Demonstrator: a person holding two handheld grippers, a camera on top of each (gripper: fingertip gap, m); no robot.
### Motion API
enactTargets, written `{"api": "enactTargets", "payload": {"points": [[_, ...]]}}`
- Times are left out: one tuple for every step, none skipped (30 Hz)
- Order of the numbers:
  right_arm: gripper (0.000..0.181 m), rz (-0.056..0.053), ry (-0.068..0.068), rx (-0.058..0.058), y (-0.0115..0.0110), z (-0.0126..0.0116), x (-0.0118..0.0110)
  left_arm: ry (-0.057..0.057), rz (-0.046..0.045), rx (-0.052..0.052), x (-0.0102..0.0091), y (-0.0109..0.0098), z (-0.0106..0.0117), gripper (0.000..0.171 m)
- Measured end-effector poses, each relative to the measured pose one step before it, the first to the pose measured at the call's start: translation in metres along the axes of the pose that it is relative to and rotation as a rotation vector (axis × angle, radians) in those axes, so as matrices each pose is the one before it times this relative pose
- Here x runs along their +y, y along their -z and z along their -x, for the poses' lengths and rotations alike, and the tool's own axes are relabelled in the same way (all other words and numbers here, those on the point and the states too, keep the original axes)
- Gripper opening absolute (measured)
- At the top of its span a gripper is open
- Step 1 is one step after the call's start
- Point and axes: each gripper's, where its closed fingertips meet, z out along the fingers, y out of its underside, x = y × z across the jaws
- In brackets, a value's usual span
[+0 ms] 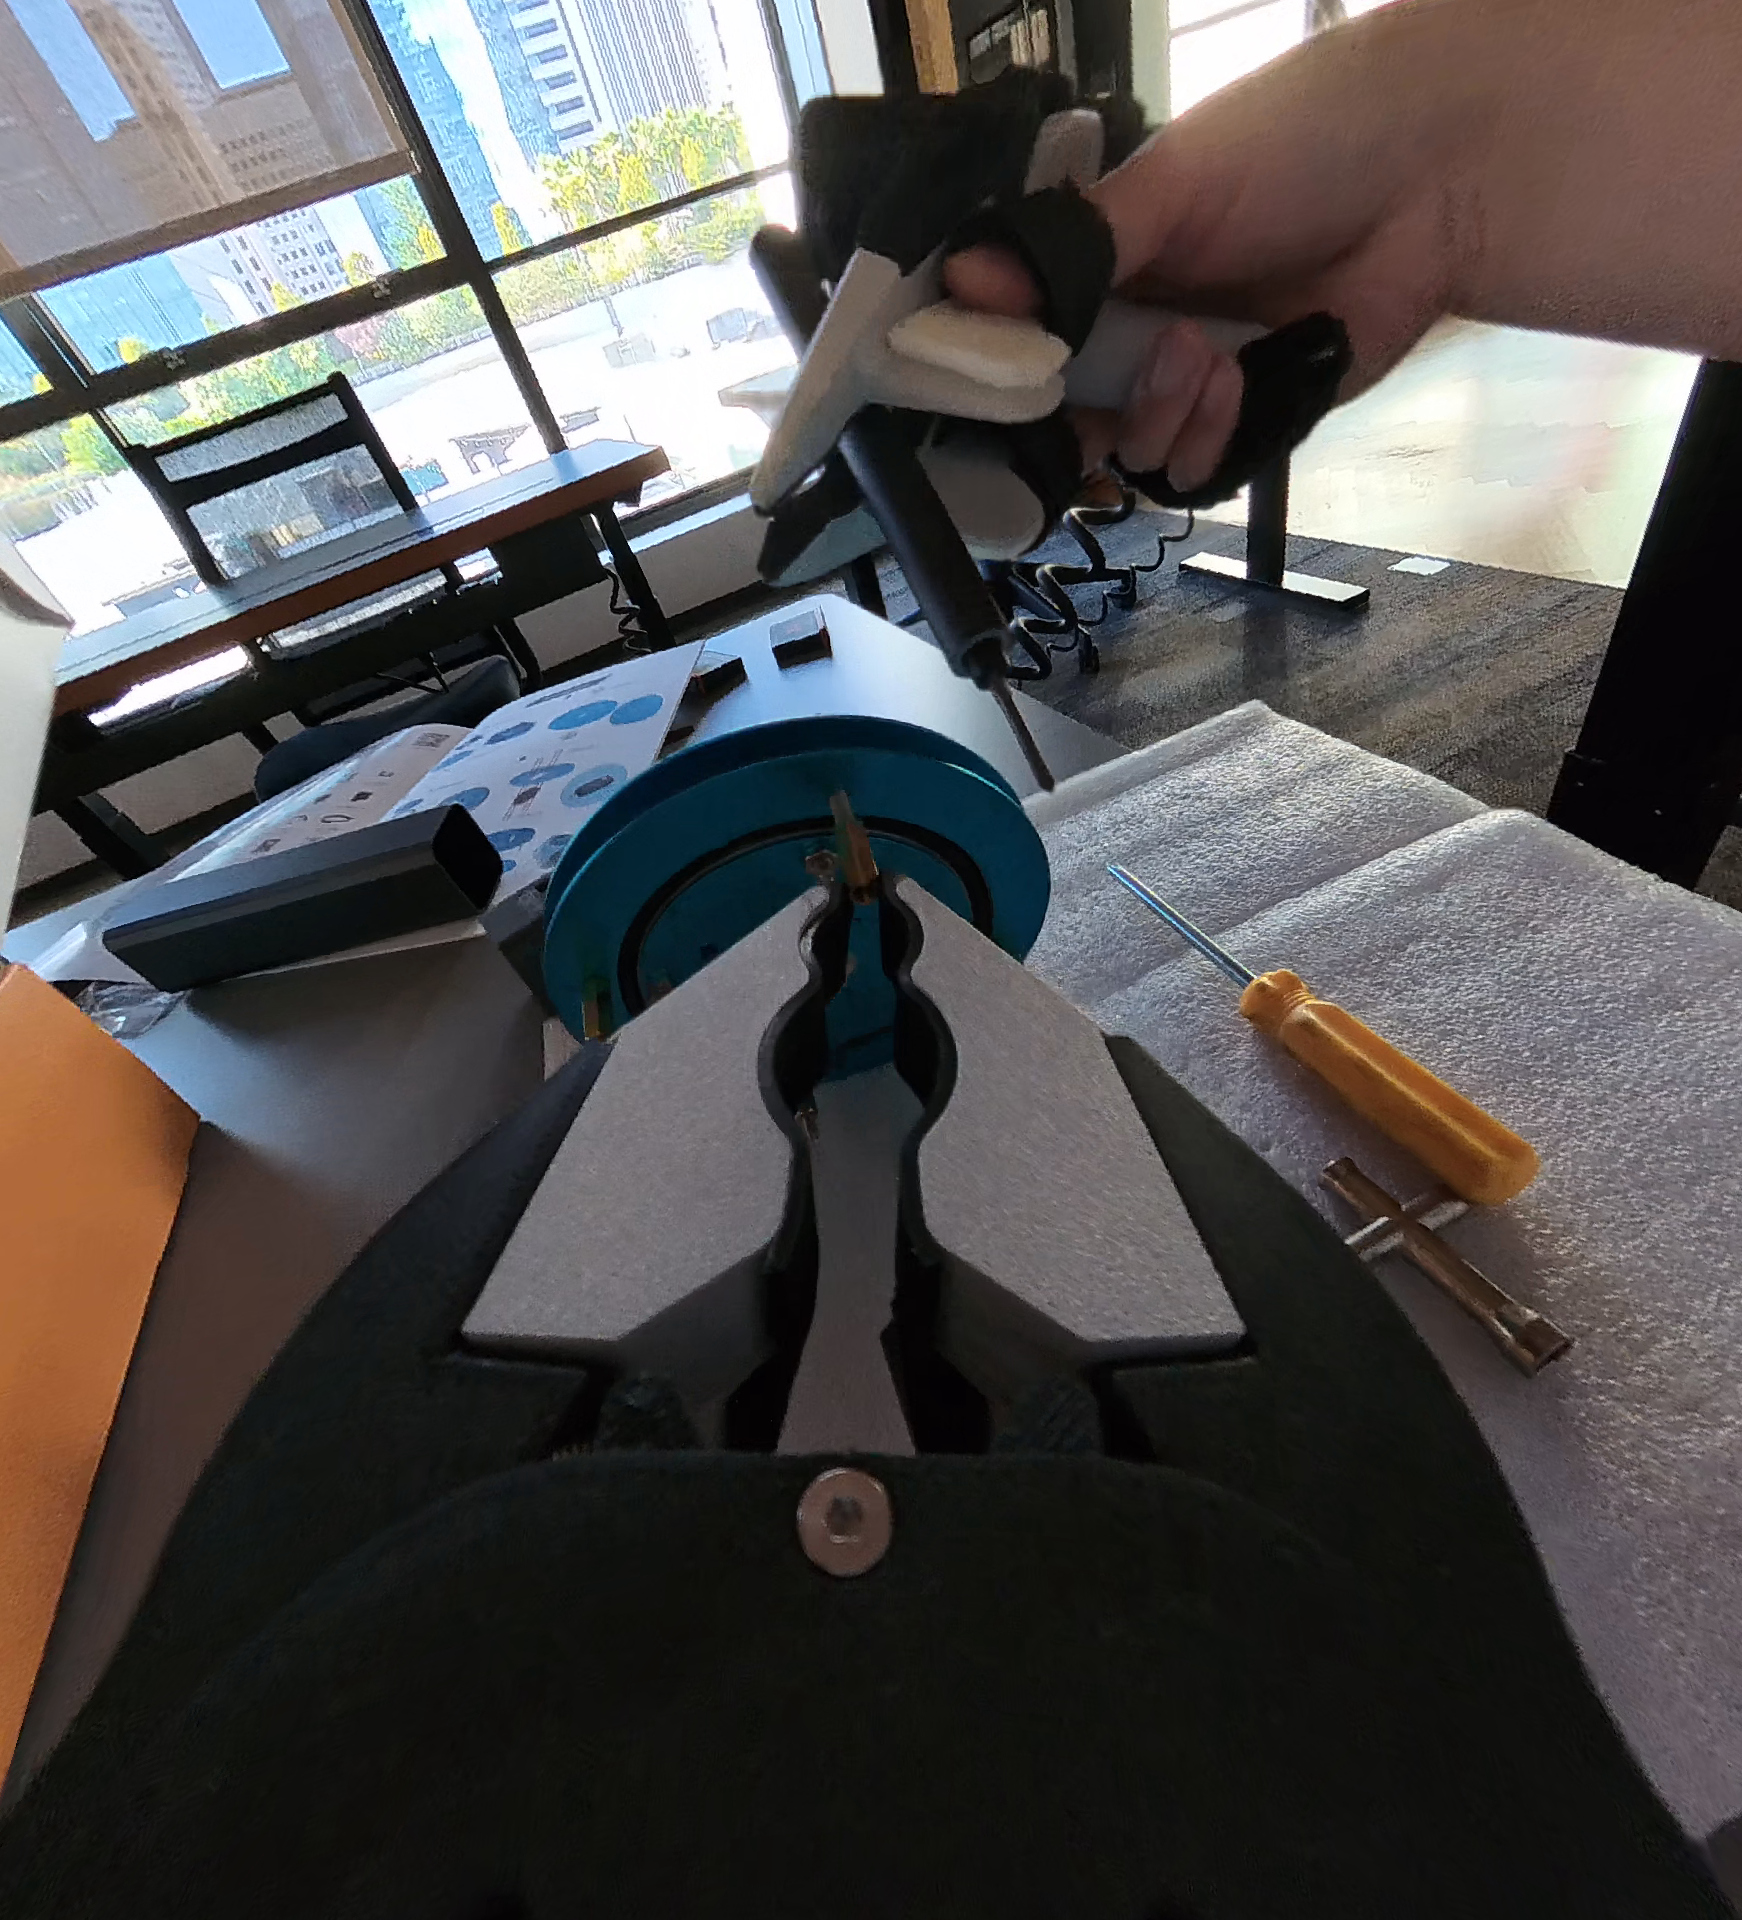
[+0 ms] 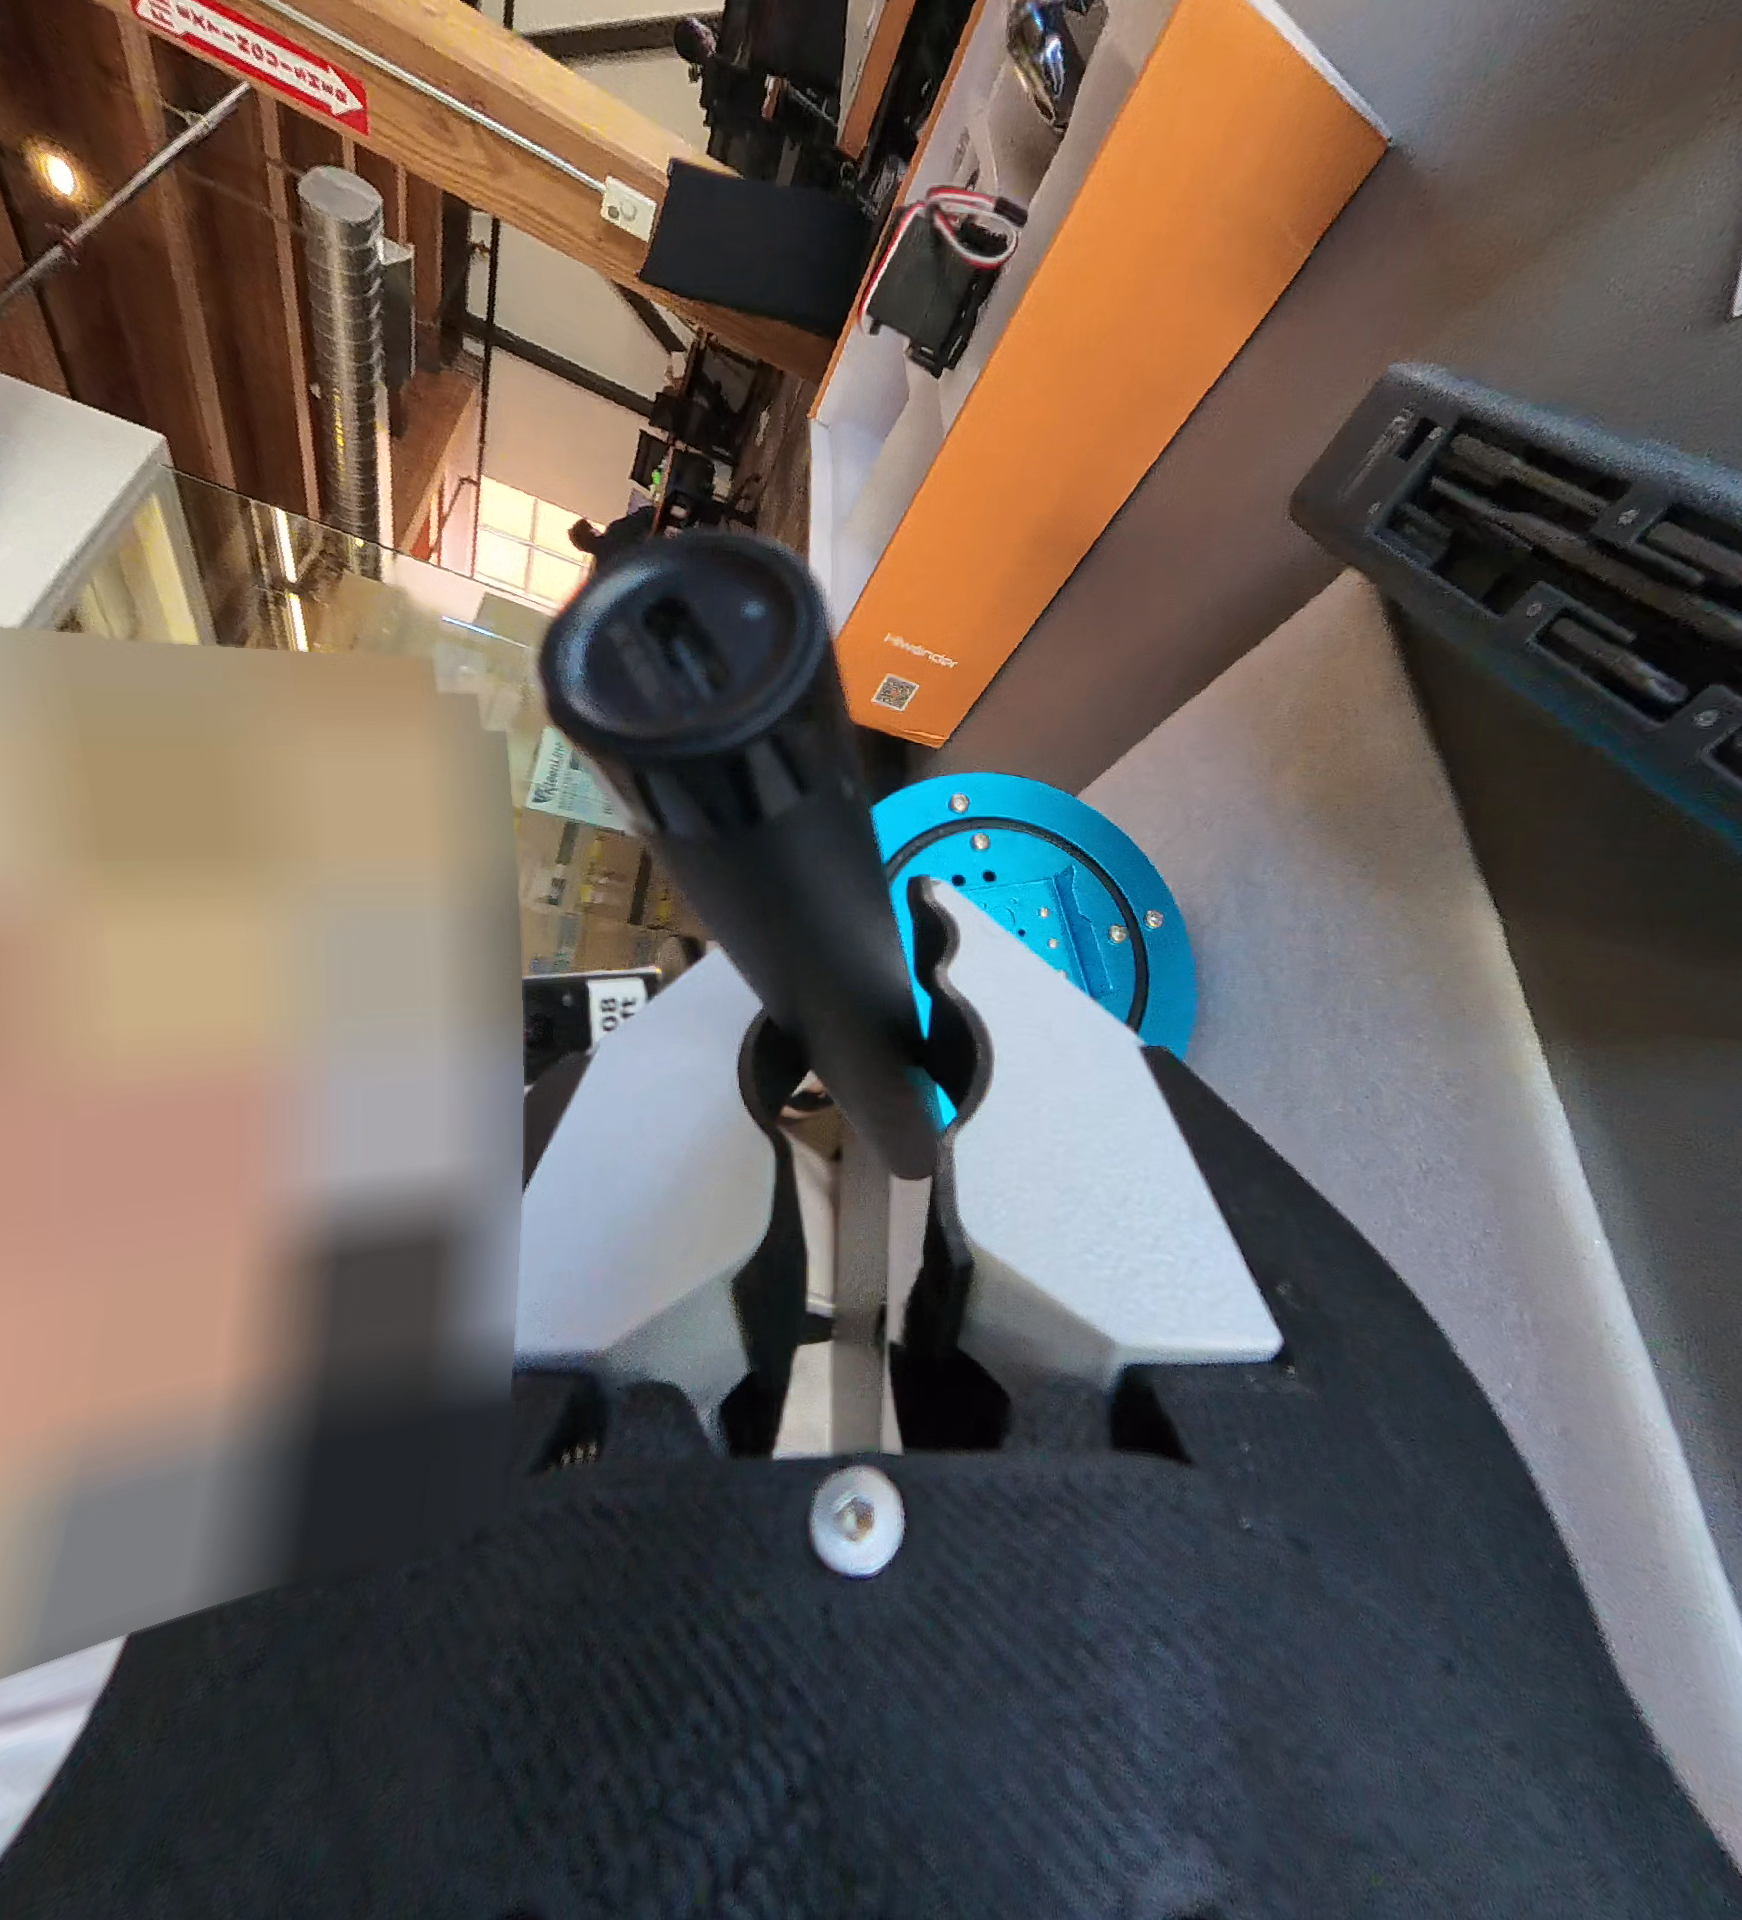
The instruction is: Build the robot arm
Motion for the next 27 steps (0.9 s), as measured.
{"api": "enactTargets", "payload": {"points": [[0.016,-0.0090,0.0290,0.0088,-0.00129,0.00164,0.00532,0.0026,0.00491,-0.0033,0.00134,0.00185,0.00003,0.004],[0.016,-0.0079,0.0218,0.0057,-0.00034,0.00268,0.00554,-0.0017,0.00508,-0.0028,0.00110,0.00152,-0.00015,0.004],[0.015,-0.0195,0.0232,0.0028,0.00049,0.00358,0.00403,0.0006,0.00417,-0.0005,0.00094,0.00121,-0.00029,0.003],[0.015,-0.0316,0.0184,-0.0011,0.00121,0.00394,0.00251,0.0089,0.00167,0.0027,0.00076,0.00103,-0.00033,0.003],[0.015,-0.0354,0.0097,-0.0028,0.00154,0.00348,0.00231,0.0169,0.00132,0.0056,0.00062,0.00077,-0.00029,0.003],[0.015,-0.0380,0.0114,0.0029,0.00147,0.00212,0.00241,0.0237,0.00318,0.0067,0.00074,0.00083,-0.00002,0.003],[0.015,-0.0332,0.0178,0.0135,0.00119,0.00055,0.00328,0.0269,0.00488,0.0073,0.00087,0.00102,-0.00009,0.004],[0.015,-0.0192,0.0260,0.0160,0.00110,0.00034,0.00511,0.0281,0.00711,0.0079,0.00110,0.00136,-0.00040,0.004],[0.015,-0.0137,0.0280,0.0080,0.00081,0.00197,0.00605,0.0278,0.00867,0.0091,0.00150,0.00156,-0.00093,0.003],[0.015,-0.0173,0.0288,0.0003,0.00065,0.00351,0.00528,0.0211,0.00935,0.0097,0.00183,0.00167,-0.00157,0.004],[0.015,-0.0184,0.0268,-0.0067,0.00032,0.00497,0.00502,0.0100,0.00954,0.0055,0.00197,0.00193,-0.00147,0.003],[0.015,-0.0250,0.0153,-0.0136,-0.00027,0.00577,0.00401,0.0019,0.00971,-0.0017,0.00182,0.00198,-0.00079,0.003],[0.015,-0.0325,-0.0044,-0.0178,-0.00101,0.00544,0.00307,0.0021,0.01187,-0.0041,0.00216,0.00185,-0.00065,0.004],[0.015,-0.0290,-0.0155,-0.0203,-0.00153,0.00500,0.00334,0.0054,0.01133,0.0006,0.00231,0.00166,-0.00120,0.004],[0.015,-0.0233,-0.0105,-0.0201,-0.00157,0.00475,0.00379,0.0065,0.01034,0.0065,0.00230,0.00108,-0.00175,0.004],[0.015,-0.0144,-0.0110,-0.0138,-0.00178,0.00356,0.00491,0.0062,0.00905,0.0090,0.00183,0.00061,-0.00209,0.004],[0.015,-0.0117,-0.0148,-0.0043,-0.00206,0.00164,0.00534,0.0071,0.00793,0.0090,0.00143,0.00027,-0.00188,0.004],[0.015,-0.0202,-0.0180,0.0046,-0.00249,-0.00053,0.00497,0.0054,0.00659,0.0076,0.00092,0.00010,-0.00140,0.003],[0.015,-0.0130,-0.0280,0.0136,-0.00280,-0.00283,0.00610,0.0034,0.00395,0.0050,0.00033,-0.00019,-0.00075,0.003],[0.015,-0.0095,-0.0308,0.0124,-0.00276,-0.00357,0.00647,0.0044,0.00142,0.0030,-0.00016,-0.00022,0.00005,0.004],[0.015,-0.0162,-0.0255,0.0034,-0.00252,-0.00268,0.00513,0.0059,-0.00195,0.0005,-0.00096,-0.00027,0.00101,0.003],[0.015,-0.0259,-0.0289,0.0049,-0.00167,-0.00318,0.00358,0.0045,-0.00415,-0.0021,-0.00153,-0.00031,0.00198,0.003],[0.015,-0.0300,-0.0335,0.0119,-0.00126,-0.00431,0.00299,0.0021,-0.00408,-0.0048,-0.00191,-0.00023,0.00283,0.003],[0.015,-0.0282,-0.0320,0.0064,-0.00076,-0.00374,0.00266,-0.0006,-0.00226,-0.0076,-0.00215,-0.00009,0.00378,0.004],[0.015,-0.0256,-0.0231,-0.0051,-0.00067,-0.00189,0.00248,-0.0028,-0.00069,-0.0107,-0.00228,-0.00013,0.00443,0.004],[0.015,-0.0131,-0.0178,-0.0075,-0.00080,-0.00107,0.00334,-0.0053,0.00028,-0.0111,-0.00214,-0.00008,0.00452,0.004],[0.015,0.0002,-0.0140,-0.0019,-0.00108,-0.00126,0.00434,-0.0076,0.00369,-0.0079,-0.00136,-0.00029,0.00398,0.004]]}}
